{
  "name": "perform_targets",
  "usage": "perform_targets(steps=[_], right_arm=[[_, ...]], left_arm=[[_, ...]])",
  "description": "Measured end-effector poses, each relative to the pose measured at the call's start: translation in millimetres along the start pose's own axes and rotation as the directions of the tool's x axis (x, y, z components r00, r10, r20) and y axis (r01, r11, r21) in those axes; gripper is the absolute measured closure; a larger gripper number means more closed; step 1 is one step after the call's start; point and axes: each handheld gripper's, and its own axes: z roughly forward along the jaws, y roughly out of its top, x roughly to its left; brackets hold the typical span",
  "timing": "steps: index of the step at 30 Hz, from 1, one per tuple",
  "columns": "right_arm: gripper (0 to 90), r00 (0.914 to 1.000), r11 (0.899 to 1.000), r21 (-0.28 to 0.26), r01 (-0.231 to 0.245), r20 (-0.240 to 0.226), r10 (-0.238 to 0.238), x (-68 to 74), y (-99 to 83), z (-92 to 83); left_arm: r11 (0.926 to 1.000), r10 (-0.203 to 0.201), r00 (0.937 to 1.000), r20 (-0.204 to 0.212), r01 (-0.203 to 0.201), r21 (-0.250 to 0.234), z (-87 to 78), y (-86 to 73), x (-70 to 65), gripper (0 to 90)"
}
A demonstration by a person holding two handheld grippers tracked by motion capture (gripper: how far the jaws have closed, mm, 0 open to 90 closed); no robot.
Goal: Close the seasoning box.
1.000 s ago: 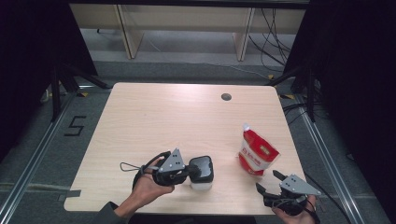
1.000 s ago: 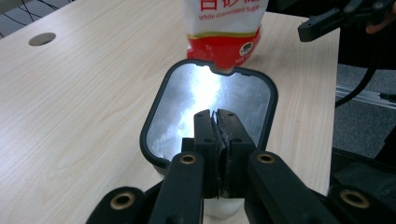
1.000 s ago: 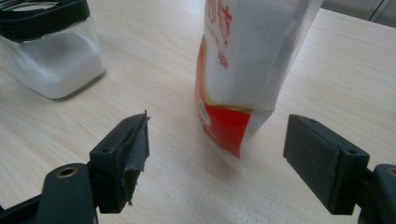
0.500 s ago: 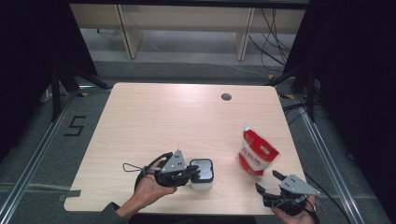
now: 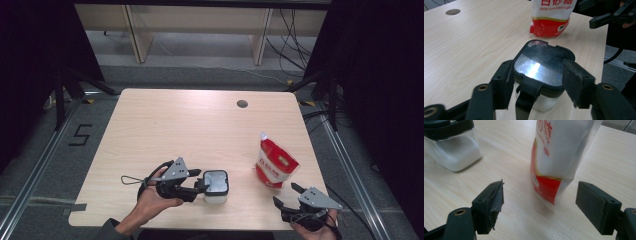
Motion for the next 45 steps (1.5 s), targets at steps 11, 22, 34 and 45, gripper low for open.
perform_targets(steps=[11,22,34,45], right_arm=[[23.5,0.9997,1.0,0.015,-0.021,-0.008,0.021,1.8,-0.3,0.0],[23.5,0.9997,1.0,-0.005,0.023,-0.006,-0.023,-0.9,0.2,1.3],[23.5,0.9999,1.0,0.001,0.007,-0.008,-0.007,1.5,-0.1,1.1],[22.3,0.9993,0.999,-0.004,0.036,-0.013,-0.036,0.2,0.5,2.1]], left_arm=[[0.9995,-0.032,0.9992,-0.023,0.032,-0.001,-14.9,-17.4,10.3,32.8],[0.9985,-0.054,0.9982,-0.026,0.054,0.007,-22.6,-34.5,11.2,31.9],[0.9978,-0.054,0.9975,-0.046,0.055,0.037,-27.6,-46.7,5.7,28.4],[0.9957,-0.016,0.9975,-0.069,0.023,0.09,-29.1,-59.6,2.8,21.1]])
